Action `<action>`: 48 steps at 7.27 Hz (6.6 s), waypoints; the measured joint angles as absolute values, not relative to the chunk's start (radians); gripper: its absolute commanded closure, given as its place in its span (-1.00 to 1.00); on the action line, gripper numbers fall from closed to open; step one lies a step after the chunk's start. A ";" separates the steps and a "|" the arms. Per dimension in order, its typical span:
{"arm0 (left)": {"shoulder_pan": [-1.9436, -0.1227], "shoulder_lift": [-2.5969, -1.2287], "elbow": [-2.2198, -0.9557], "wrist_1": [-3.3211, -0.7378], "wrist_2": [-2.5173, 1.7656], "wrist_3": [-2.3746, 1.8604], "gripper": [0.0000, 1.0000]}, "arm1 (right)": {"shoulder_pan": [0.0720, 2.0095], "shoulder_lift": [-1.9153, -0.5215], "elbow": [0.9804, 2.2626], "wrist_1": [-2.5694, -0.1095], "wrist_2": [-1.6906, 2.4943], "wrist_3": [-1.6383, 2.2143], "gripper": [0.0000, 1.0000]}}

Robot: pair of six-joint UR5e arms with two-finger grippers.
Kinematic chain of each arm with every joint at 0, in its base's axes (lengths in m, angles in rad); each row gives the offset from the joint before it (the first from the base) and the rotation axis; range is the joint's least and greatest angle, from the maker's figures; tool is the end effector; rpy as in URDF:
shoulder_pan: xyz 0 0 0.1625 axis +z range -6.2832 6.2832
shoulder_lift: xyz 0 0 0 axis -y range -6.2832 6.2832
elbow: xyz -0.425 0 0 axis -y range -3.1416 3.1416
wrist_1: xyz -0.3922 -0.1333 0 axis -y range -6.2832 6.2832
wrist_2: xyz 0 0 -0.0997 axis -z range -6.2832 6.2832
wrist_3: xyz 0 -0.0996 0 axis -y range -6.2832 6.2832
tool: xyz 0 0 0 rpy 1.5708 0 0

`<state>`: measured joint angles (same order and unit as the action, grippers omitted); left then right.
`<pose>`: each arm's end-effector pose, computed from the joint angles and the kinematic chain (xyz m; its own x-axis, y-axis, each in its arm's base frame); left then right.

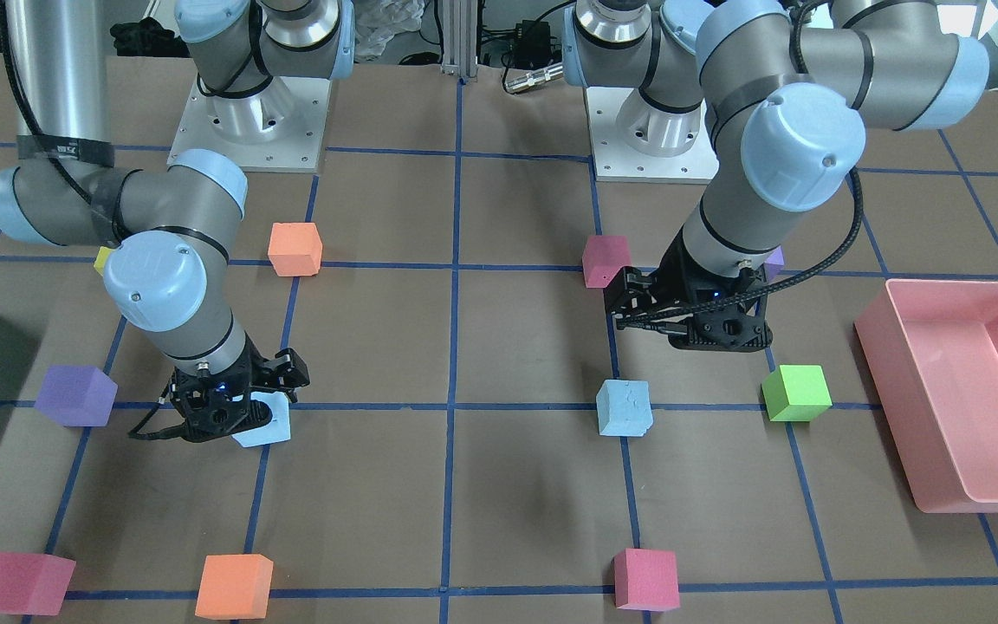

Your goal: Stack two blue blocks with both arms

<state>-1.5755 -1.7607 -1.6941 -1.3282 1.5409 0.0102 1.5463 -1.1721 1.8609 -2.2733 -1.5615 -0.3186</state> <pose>-0.1388 -0.5451 0.3527 -0.9995 0.0128 0.0305 0.0149 0.9974 0.0702 0.1203 -0.5719 0.2067 -0.9570 -0.2900 -0.0045 -0.2899 0.9569 -0.0159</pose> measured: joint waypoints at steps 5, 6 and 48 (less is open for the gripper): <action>-1.595 -1.878 -1.815 -1.081 1.551 0.057 -1.00 | 1.548 -1.167 1.839 -2.279 -1.570 -0.306 1.00; -1.595 -1.897 -1.821 -1.064 1.553 0.064 -1.00 | 1.557 -1.172 1.799 -2.262 -1.566 -0.265 1.00; -1.884 -2.332 -1.155 -1.169 1.497 -0.270 -1.00 | 1.579 -1.405 1.434 -1.435 -1.586 0.029 -1.00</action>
<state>-1.8840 -2.3324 -1.1546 -1.1693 1.4974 -0.2697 1.5788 -1.4053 1.4343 -1.4346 -1.5860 0.0290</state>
